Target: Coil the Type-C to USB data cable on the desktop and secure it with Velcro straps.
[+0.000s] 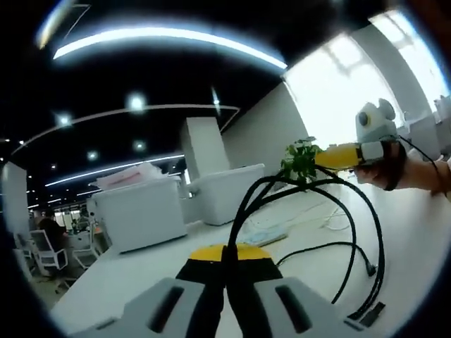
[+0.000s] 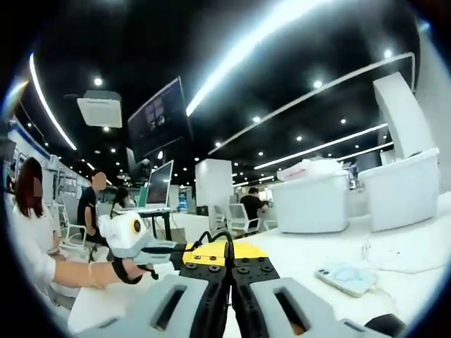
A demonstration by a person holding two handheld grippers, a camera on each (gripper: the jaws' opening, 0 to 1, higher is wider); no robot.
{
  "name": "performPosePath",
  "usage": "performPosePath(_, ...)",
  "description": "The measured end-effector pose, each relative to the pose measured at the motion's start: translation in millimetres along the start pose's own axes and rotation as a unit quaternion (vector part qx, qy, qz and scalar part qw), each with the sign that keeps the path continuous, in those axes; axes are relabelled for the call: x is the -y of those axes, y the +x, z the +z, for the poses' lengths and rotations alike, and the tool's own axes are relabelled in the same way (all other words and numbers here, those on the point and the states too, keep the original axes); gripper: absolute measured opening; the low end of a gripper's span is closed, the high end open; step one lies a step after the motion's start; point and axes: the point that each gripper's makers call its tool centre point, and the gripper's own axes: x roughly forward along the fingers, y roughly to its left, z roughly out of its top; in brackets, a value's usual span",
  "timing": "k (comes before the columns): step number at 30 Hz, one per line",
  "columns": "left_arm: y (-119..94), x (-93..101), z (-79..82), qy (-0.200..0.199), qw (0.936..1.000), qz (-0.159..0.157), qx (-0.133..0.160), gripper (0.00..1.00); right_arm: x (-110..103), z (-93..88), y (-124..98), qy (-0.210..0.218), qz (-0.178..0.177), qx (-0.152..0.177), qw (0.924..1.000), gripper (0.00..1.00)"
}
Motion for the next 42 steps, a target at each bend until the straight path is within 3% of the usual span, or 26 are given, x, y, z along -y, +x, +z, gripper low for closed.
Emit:
performPosePath(9, -2.2, -4.0, 5.3, -0.001, 0.9999, 0.012, 0.005, 0.05, 2.1, -17.2, 1.7, 0.014, -0.003, -0.034, 0.9993, 0.00)
performPosePath(14, -5.3, -13.5, 8.2, 0.017, 0.9993, 0.034, 0.003, 0.05, -0.5, -41.6, 4.6, 0.031, 0.007, -0.083, 0.9960, 0.01)
performPosePath(15, -5.6, -14.3, 8.1, 0.020, 0.9991, 0.037, 0.002, 0.05, -0.1, -41.8, 5.6, 0.030, 0.004, -0.080, 0.9963, 0.01)
performPosePath(18, -6.2, -17.9, 6.4, 0.034, 0.9982, 0.049, -0.005, 0.05, 6.6, -28.3, 2.8, 0.020, -0.017, -0.056, 0.9981, 0.04)
performPosePath(23, -6.6, -19.5, 7.1, 0.020, 0.9983, 0.055, -0.006, 0.05, 10.0, 1.0, -1.6, 0.009, -0.031, -0.017, 0.9993, 0.23)
performPosePath(27, -6.3, -16.0, 10.5, 0.032, 0.9975, 0.063, -0.008, 0.05, -4.4, -4.0, 6.5, -0.049, -0.028, -0.036, 0.9977, 0.29)
performPosePath(30, -6.7, -13.0, 12.0, 0.035, 0.9974, 0.063, -0.008, 0.05, -11.2, -18.2, 14.5, -0.141, -0.051, -0.068, 0.9863, 0.28)
performPosePath(34, -6.5, -5.1, 15.9, 0.037, 0.9979, 0.052, -0.008, 0.05, -1.4, -23.6, 18.2, -0.262, -0.100, -0.092, 0.9555, 0.17)
performPosePath(42, -4.2, 15.7, 18.1, 0.042, 0.9989, 0.019, -0.006, 0.04, 22.4, -30.9, 15.5, -0.301, -0.143, -0.119, 0.9353, 0.10)
